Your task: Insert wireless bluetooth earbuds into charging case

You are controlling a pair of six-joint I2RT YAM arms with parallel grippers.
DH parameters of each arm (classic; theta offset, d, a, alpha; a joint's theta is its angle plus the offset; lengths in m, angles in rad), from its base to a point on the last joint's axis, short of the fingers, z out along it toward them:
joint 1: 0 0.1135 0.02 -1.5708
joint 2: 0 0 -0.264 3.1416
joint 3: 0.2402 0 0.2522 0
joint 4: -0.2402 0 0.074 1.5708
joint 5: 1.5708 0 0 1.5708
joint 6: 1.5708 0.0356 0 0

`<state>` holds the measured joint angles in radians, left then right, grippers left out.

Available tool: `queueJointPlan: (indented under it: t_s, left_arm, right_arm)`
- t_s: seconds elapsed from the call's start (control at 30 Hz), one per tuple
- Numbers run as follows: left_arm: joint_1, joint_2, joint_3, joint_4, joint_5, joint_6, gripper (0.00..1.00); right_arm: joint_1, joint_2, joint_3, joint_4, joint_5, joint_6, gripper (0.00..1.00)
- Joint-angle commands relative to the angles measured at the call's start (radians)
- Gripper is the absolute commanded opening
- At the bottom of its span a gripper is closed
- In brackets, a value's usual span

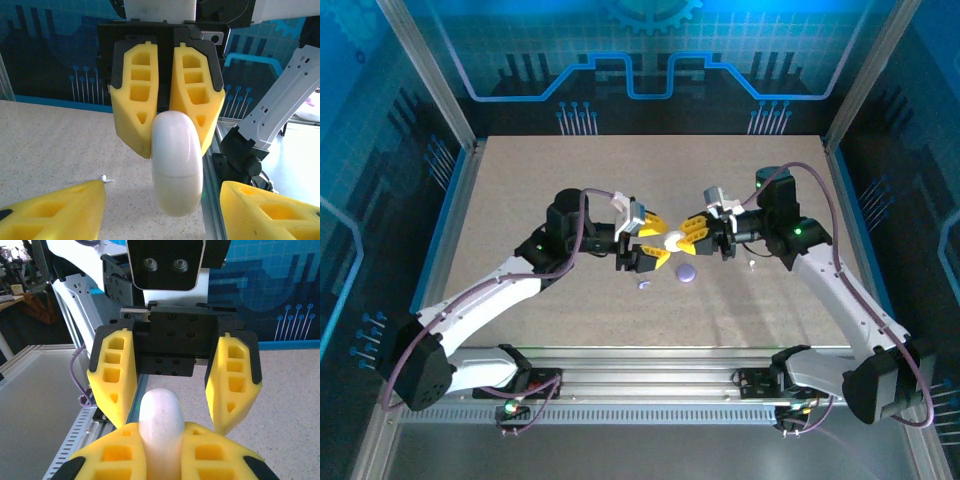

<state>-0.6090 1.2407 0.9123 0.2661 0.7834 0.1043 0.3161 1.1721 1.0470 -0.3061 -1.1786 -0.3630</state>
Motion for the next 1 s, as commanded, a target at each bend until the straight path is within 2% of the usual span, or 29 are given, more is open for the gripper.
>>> queueJointPlan:
  t_s: [0.0, 0.2, 0.5, 0.77, 0.97]
  left_arm:
    - [-0.009, 0.014, -0.010, 0.034, 0.024, 0.001, 0.63]
    - [-0.014, 0.017, -0.012, 0.036, 0.028, 0.000, 0.61]
    - [-0.027, 0.026, -0.015, 0.053, 0.030, -0.012, 0.49]
    - [-0.029, 0.028, -0.018, 0.079, 0.027, -0.029, 0.49]
    - [-0.029, 0.031, -0.016, 0.081, 0.030, -0.034, 0.37]
  right_arm:
    - [0.020, 0.006, 0.037, -0.021, -0.022, -0.012, 0.11]
    - [0.030, 0.017, 0.051, -0.022, -0.017, -0.014, 0.11]
    - [0.038, 0.023, 0.056, -0.030, -0.013, -0.018, 0.11]
    - [0.040, 0.020, 0.051, -0.034, -0.012, -0.024, 0.11]
    - [0.040, 0.018, 0.048, -0.028, -0.010, -0.021, 0.11]
